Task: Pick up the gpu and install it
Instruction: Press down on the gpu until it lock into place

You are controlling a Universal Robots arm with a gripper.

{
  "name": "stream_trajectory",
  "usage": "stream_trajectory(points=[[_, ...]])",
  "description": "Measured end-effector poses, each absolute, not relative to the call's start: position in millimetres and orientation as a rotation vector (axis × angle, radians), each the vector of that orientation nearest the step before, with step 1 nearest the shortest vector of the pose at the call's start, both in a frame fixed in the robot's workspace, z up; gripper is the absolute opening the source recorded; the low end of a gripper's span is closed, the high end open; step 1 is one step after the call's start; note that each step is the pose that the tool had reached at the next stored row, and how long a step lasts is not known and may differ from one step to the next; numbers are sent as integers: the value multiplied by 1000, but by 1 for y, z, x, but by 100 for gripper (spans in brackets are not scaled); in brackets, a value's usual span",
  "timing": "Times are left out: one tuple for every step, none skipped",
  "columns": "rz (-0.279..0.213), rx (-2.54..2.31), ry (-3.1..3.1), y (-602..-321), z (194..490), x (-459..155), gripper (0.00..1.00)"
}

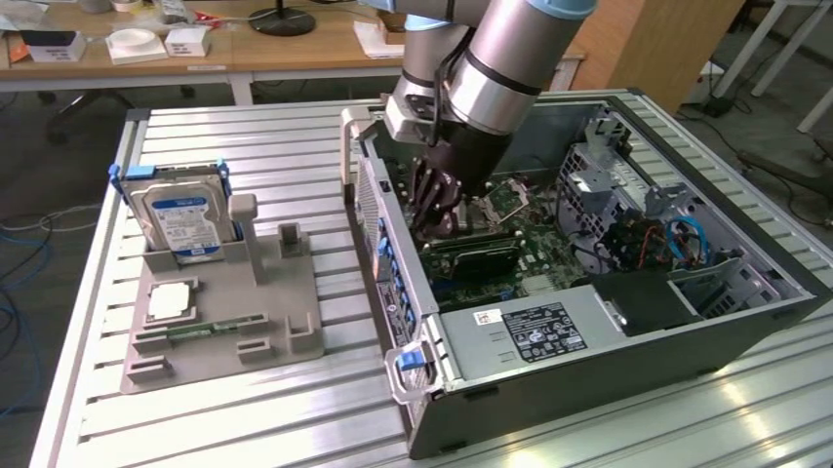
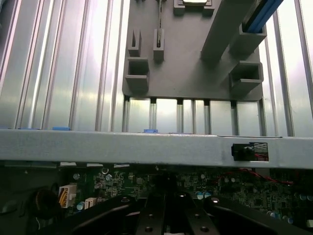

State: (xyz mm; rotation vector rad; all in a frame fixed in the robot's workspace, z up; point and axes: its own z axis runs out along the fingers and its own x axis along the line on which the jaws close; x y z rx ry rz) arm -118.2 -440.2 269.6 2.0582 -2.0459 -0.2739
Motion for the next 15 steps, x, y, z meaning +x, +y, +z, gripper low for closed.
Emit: stream_trajectory(points=[[-274,2058,-2046,-440,270,-118,10],[-274,2058,-2046,-440,270,-118,10],[-274,2058,-2046,-440,270,-118,10],[-274,2058,-2046,-441,270,-118,10],[-274,2058,-2046,-441,270,-118,10],[-274,2058,-2046,-441,270,-118,10],[-274,2058,-2046,-442,270,-118,10],[-274,2058,-2046,-442,270,-118,10],[-274,2058,-2046,-442,270,-118,10],[-274,2058,-2046,-442,270,-118,10],[-274,2058,-2046,-442,270,-118,10],[-275,2058,-2045,-442,270,-118,10],[-277,2057,-2044,-442,270,-118,10],[-280,2055,-2042,-442,270,-117,10],[-285,2052,-2040,-442,270,-116,10]])
